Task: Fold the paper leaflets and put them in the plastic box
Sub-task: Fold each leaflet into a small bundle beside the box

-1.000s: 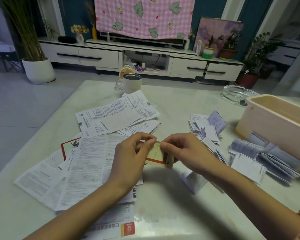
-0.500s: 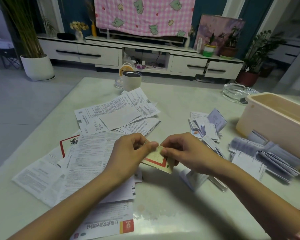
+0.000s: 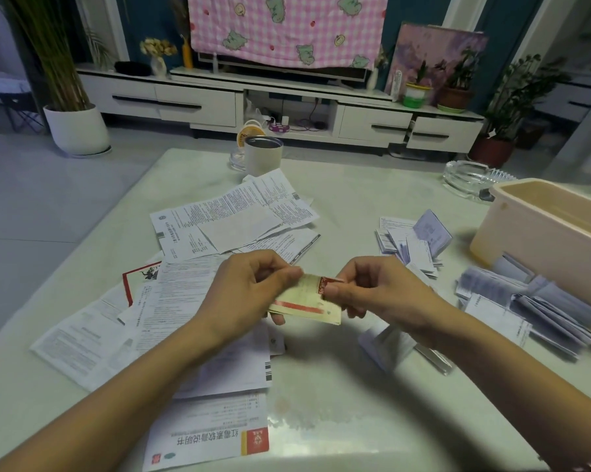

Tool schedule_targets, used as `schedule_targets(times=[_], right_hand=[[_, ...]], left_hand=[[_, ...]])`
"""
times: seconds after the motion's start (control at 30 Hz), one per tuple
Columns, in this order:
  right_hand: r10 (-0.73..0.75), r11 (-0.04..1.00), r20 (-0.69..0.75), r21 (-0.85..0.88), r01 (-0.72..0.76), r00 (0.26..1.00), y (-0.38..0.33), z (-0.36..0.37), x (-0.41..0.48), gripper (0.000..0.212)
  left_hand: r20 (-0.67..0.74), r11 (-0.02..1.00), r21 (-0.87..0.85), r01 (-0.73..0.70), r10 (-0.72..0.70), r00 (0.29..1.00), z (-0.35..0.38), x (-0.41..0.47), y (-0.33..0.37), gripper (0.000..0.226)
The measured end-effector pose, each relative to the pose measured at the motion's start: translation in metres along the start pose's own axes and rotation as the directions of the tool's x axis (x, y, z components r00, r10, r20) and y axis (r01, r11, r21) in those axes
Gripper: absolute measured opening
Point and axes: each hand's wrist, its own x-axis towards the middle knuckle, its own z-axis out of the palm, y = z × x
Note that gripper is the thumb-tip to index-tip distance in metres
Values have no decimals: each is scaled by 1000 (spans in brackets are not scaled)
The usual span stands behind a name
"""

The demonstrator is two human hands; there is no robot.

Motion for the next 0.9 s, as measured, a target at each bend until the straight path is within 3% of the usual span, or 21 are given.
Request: schedule_targets(times=[0.1, 0.17, 0.33, 0.57, 0.63, 0.7, 0.8, 0.9], right_hand=[[48, 990, 18, 129, -50, 999, 3, 8, -3, 17], [52, 984, -48, 173, -43, 997, 3, 8, -3, 22], [0, 996, -245, 83, 21, 969, 7, 11, 4, 23], [23, 999, -177, 34, -17, 984, 4, 0, 3, 20], [4, 1000, -287, 23, 2, 958, 2, -15, 9, 22], [26, 997, -483, 80, 15, 875, 4, -41, 15, 21], [113, 992, -651, 26, -127, 751, 19, -84, 15, 14], [260, 897, -598, -142, -419, 758, 45, -100, 17, 14]], left_hand=[[-39, 1000, -8, 1, -1, 999, 2, -3, 0, 17], [-53, 1000, -9, -4, 4, 999, 5, -3, 1, 19], [81, 976, -162, 143, -131, 988, 0, 0, 3, 12], [83, 965, -190, 182, -169, 982, 5, 0, 2, 11], [85, 953, -216, 213, -199, 976, 8, 2, 5, 10], [50, 940, -212, 266, -262, 964, 5, 4, 4, 14], [-5, 914, -228, 336, -346, 938, -2, 6, 0, 18], [-12, 896, -241, 373, -387, 922, -2, 4, -3, 19]])
